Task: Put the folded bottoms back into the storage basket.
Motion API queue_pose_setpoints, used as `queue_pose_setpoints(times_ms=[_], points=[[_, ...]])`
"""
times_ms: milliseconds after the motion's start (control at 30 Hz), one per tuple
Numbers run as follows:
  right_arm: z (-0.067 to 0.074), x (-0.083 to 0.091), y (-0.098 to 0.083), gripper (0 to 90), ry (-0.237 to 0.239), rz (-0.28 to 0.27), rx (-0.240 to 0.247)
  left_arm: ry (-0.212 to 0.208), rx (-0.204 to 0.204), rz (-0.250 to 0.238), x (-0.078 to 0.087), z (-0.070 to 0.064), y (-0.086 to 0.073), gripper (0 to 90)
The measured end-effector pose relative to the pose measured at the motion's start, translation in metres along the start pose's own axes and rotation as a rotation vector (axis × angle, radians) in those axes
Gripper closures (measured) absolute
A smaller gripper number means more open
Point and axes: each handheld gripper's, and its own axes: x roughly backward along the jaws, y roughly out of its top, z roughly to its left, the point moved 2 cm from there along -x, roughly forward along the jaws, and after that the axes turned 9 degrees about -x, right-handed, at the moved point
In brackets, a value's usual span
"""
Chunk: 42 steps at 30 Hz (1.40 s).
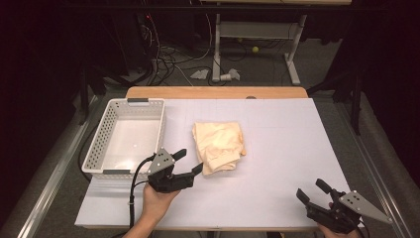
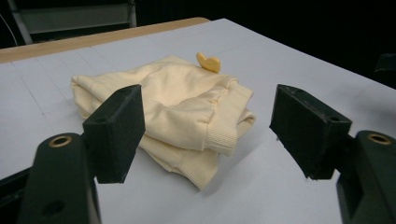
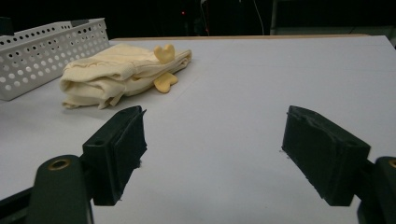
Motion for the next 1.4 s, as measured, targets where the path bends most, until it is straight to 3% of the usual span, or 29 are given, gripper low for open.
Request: queue_pose_setpoints(times_ms=[567,800,1400], points=[[0.000,0.000,0.000,21.9,0.003,0.001,0.000,0.014,0.000,0.024,-0.017,0.007,0.014,25.2],[0.000,0.000,0.000,21.9,0.007,0.000,-0.002,0.016,0.035,0.055,-0.028,0.016,0.021,23.7],[0.000,-0.001,0.000,21.8,0.014,0.003,-0.001,0.058,0.025,0.131,-0.049,0.031,0.035,22.9]])
